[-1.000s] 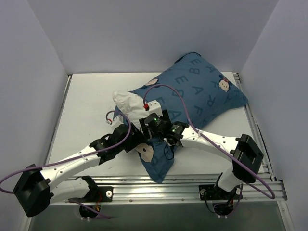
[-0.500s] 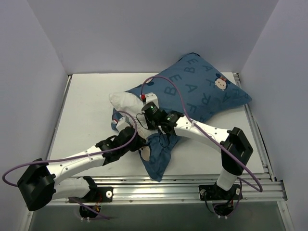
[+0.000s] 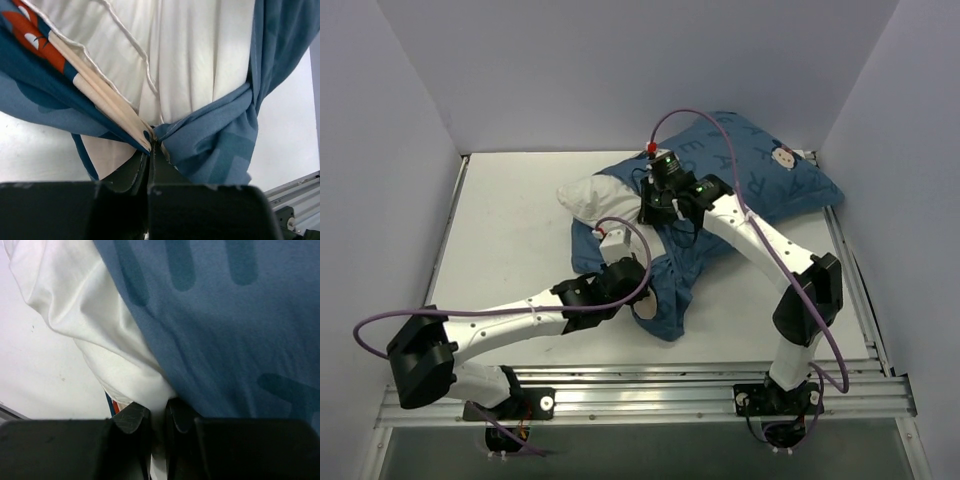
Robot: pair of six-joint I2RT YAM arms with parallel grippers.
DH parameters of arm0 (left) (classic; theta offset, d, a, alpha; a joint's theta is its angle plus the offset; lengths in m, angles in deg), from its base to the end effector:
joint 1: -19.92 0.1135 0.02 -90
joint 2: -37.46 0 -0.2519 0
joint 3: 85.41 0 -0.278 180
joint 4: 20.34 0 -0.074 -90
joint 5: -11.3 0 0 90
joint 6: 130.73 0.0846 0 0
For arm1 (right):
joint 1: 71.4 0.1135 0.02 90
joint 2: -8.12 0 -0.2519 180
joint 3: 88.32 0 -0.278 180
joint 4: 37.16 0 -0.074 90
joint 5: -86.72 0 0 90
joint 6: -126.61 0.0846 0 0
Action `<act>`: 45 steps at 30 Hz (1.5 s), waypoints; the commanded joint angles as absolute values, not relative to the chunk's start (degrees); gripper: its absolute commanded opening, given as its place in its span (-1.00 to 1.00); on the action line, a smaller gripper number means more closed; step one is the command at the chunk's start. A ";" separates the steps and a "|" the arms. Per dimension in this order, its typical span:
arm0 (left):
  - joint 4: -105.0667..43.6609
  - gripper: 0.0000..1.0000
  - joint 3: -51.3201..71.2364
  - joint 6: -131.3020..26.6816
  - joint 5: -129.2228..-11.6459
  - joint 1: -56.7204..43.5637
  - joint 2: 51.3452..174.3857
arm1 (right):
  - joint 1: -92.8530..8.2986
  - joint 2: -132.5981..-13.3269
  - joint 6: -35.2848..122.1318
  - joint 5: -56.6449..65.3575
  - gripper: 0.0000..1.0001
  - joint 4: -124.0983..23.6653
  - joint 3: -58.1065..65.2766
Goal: Remove the pillowcase from the pillow
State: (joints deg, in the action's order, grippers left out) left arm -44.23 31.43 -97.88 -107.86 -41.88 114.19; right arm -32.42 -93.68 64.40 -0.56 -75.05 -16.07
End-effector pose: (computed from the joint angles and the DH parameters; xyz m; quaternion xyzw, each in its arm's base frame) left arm 0.2016 -0.2888 0.2035 -0.0761 0.8716 -0.2543 0.4120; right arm 0.3726 0.3067 0.3050 -0.0967 0.8688 0.2843 0.3937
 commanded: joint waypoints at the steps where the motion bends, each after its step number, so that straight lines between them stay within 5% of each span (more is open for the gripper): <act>1: -48.79 -0.95 27.29 -92.33 -96.09 -48.02 119.44 | -39.14 -92.43 69.12 -4.26 -1.00 -52.78 -25.45; 14: -55.13 -0.95 21.05 -87.49 -100.41 -48.54 134.40 | -46.26 -87.24 74.67 2.34 -1.00 -51.73 -26.34; 20: -53.91 -0.95 23.14 -88.72 -101.64 -45.31 129.32 | -42.24 -84.54 65.64 3.31 -1.00 -56.65 -19.08; 29: -37.65 -0.95 38.61 -96.89 -95.66 -41.17 121.58 | -30.98 -71.80 62.97 -0.82 -0.36 -58.06 3.79; 40: -28.51 -0.95 48.02 -103.48 -95.57 -38.61 116.12 | -22.46 -62.11 65.44 -9.94 -0.25 -58.76 20.33; 45: -27.62 -0.95 48.47 -104.36 -95.31 -38.44 116.82 | -13.58 -63.33 64.74 -19.97 0.20 -61.13 21.74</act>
